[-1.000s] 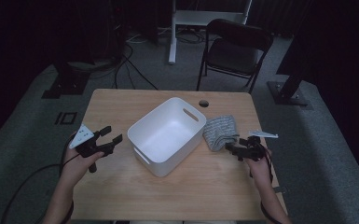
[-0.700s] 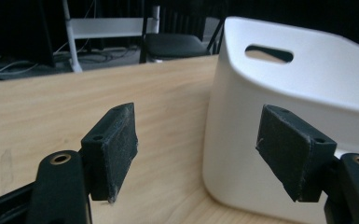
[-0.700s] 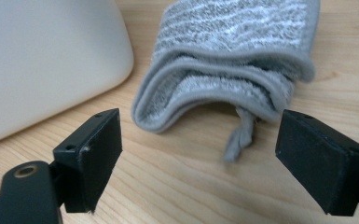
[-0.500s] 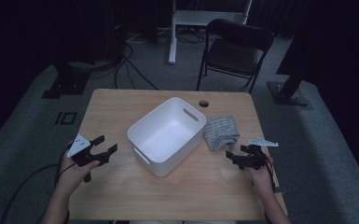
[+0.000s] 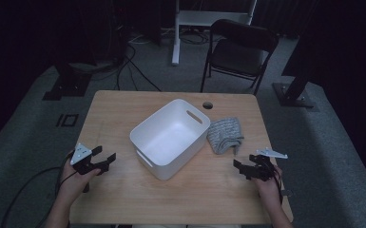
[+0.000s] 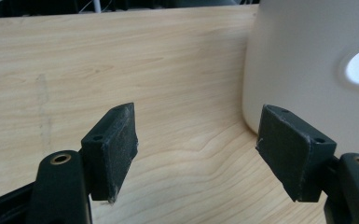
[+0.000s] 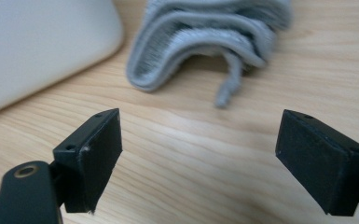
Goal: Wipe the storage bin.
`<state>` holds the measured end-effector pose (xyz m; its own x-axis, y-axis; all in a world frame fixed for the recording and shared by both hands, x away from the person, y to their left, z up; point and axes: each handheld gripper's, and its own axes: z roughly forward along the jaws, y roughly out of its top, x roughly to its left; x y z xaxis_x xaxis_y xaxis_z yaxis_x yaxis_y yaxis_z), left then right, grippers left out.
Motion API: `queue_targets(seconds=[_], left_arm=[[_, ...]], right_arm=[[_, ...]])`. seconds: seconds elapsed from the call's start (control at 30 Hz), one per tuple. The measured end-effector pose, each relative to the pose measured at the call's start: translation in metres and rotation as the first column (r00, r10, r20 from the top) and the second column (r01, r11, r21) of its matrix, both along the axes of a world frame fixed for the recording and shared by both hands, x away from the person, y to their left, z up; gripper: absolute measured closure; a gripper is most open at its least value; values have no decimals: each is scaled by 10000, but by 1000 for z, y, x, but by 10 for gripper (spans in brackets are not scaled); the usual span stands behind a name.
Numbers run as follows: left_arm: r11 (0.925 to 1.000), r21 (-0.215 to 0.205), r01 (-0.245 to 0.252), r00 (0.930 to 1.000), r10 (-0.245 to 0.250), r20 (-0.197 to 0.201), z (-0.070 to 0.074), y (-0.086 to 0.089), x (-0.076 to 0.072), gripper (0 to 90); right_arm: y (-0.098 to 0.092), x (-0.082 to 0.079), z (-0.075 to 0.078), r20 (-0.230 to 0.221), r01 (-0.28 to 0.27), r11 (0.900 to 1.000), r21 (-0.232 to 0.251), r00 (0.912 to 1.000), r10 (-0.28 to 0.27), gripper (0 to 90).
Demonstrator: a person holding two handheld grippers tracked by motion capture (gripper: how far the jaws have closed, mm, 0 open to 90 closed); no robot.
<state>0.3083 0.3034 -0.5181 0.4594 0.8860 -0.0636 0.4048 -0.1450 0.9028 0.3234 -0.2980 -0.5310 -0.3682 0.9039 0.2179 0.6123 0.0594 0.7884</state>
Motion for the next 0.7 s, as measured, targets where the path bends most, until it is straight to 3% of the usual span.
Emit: queue_targets(seconds=[0.13,0.3,0.4,0.57,0.7], left_arm=[[9995,146,-268,9996,269,-50,-5,3,-2,288],[9979,338,-552,9983,558,-173,-11,6,-5,287],[9953,669,-699,9971,716,-246,-15,6,-6,287],[9937,803,-777,9961,808,-359,-17,6,-5,287],[9913,858,-1001,9929,1050,-549,-21,9,-5,287]], right_arm=[[-5,-6,-3,46,713,9968,-369,9975,-711,138],[-12,-14,-5,-37,1176,9919,-483,9930,-1179,137],[-14,-19,-6,-57,1536,9855,-715,9880,-1544,137],[-18,-22,-10,-36,2354,9638,-1255,9713,-2377,126],[-21,-21,-13,-93,2684,9544,-1308,9623,-2719,125]])
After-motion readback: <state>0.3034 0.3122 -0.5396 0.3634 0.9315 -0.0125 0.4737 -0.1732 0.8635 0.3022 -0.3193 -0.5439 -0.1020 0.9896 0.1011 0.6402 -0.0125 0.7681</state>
